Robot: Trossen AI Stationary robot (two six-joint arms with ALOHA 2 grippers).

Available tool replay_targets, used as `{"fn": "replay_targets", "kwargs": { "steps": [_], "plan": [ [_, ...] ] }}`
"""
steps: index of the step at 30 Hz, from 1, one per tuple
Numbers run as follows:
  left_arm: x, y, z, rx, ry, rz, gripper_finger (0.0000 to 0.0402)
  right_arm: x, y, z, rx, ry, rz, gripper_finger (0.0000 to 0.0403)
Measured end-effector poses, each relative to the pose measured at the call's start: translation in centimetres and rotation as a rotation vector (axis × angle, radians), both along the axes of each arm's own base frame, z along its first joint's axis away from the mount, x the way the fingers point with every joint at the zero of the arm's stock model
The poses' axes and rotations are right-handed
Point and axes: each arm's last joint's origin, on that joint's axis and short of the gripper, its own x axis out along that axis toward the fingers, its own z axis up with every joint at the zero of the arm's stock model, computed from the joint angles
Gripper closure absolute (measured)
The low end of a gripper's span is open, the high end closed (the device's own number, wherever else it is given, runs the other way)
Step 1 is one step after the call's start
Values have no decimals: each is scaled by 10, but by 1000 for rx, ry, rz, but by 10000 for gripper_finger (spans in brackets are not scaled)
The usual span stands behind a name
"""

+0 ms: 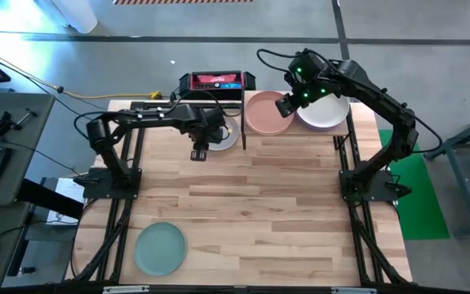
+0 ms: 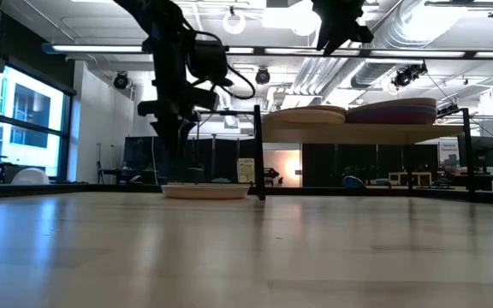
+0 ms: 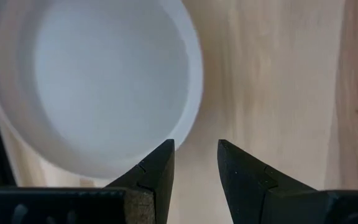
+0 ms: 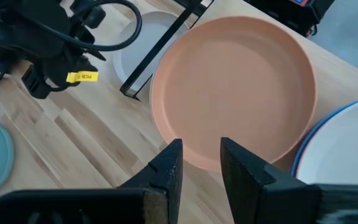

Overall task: Place and stack plates onto a shelf
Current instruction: Stack the gray white plate on top of the orange plate on the shelf

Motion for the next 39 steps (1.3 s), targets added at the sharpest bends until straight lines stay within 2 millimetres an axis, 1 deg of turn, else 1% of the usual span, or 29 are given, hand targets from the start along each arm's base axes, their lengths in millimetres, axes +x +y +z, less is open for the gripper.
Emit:
{"fn": "replay_targets", "kwargs": {
  "steps": [5,8,12,14,16,19,23,28,35,39],
  "plan": [
    [-1,-1,-7,-36,7,-8,291,-1,0,0,4,6,0,316],
    [-13,-4,-20,-70,54,-18,291,-1,1,-1,10,17,0,316],
    [-24,-5,-37,-80,92,-46,291,-2,1,-1,11,22,3,316],
    [-24,-4,-40,-69,76,-42,291,-2,1,-1,11,22,3,316],
    [-25,-3,-39,-63,77,-29,291,-2,1,-1,11,22,3,316],
    [-27,-2,-33,-44,62,-20,291,-2,1,-1,11,22,3,316],
    [-25,2,-26,-3,6,-69,291,-1,1,-1,9,15,-1,316],
    [-22,9,-28,38,-20,-161,291,-1,1,-1,11,11,-7,316],
    [-24,13,-29,11,-34,-181,291,-1,0,-1,12,9,-10,316],
    [-25,13,-36,33,-46,-216,291,-1,0,-1,11,8,-10,316]
  ]
}}
